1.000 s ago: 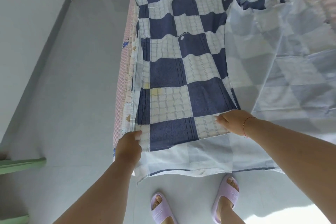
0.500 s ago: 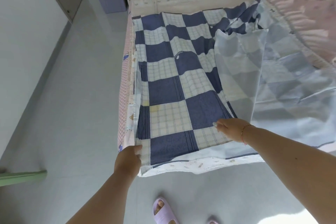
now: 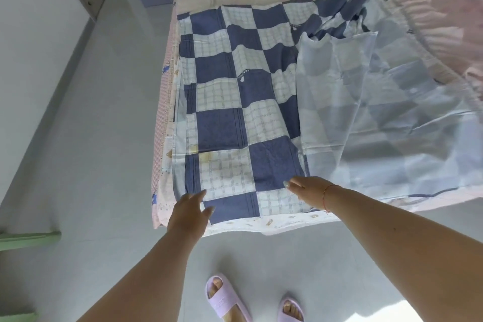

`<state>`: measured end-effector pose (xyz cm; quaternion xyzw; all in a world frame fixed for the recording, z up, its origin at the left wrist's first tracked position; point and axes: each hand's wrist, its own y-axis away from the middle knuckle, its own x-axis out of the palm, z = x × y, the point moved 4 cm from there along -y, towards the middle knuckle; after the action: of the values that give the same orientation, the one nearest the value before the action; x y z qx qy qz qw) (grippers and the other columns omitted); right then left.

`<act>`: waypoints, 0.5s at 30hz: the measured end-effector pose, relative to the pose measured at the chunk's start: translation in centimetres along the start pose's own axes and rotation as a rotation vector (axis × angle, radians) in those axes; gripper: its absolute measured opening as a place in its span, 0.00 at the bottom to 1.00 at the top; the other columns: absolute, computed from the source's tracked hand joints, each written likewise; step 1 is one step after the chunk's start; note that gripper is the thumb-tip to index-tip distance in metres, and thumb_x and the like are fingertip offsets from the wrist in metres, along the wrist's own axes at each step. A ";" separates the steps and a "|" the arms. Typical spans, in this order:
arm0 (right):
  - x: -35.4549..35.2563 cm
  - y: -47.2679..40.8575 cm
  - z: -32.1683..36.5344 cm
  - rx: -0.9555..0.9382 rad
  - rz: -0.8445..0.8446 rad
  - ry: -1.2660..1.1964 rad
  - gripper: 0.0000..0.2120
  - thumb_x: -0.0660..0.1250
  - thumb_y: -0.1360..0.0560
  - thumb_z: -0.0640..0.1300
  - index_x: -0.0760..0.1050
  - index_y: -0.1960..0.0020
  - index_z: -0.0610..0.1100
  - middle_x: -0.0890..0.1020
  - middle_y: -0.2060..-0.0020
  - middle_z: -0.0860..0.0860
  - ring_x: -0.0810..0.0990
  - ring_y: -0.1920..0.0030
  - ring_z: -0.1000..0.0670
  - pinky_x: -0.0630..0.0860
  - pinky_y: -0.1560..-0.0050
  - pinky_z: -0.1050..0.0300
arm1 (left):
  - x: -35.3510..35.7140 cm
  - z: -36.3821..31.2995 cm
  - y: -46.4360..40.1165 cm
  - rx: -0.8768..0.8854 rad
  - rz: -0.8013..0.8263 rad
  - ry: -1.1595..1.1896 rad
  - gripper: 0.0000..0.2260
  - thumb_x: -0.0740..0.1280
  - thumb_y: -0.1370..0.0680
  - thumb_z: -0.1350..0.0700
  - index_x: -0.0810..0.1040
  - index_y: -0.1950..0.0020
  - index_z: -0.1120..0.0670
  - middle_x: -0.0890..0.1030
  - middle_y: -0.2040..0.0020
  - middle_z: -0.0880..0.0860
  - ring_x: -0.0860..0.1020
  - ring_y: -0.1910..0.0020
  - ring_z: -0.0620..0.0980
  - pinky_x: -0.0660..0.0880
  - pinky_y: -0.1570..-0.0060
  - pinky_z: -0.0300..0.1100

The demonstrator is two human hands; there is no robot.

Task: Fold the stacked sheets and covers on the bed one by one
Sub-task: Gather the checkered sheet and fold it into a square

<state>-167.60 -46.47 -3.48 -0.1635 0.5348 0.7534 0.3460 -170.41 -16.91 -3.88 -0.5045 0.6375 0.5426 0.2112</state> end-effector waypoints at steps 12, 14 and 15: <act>-6.0 2.9 -8.9 0.121 -0.136 -0.237 0.20 0.46 0.19 0.61 0.67 0.49 0.46 0.78 0.52 0.44 0.73 0.54 0.46 0.69 0.57 0.57 | 0.9 -17.5 -2.8 0.179 0.065 0.107 0.20 0.59 0.18 0.49 0.67 0.27 0.54 0.74 0.32 0.53 0.74 0.35 0.51 0.70 0.40 0.41; -7.4 2.9 -10.5 0.151 -0.159 -0.280 0.22 0.46 0.19 0.61 0.69 0.47 0.45 0.77 0.53 0.46 0.73 0.53 0.47 0.68 0.57 0.58 | 1.2 -20.2 -3.7 0.179 0.096 0.156 0.20 0.58 0.17 0.49 0.67 0.27 0.54 0.75 0.32 0.53 0.74 0.36 0.51 0.69 0.46 0.39; -8.1 2.7 -11.2 0.163 -0.168 -0.299 0.24 0.46 0.20 0.61 0.71 0.44 0.44 0.76 0.54 0.47 0.74 0.53 0.47 0.68 0.60 0.59 | 1.3 -21.5 -4.3 0.177 0.109 0.177 0.20 0.58 0.17 0.49 0.67 0.27 0.54 0.75 0.33 0.53 0.74 0.36 0.51 0.67 0.47 0.38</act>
<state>-165.12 -60.12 -0.80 -0.0653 0.5211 0.6920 0.4953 -161.17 -36.49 -0.06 -0.4943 0.7255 0.4484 0.1680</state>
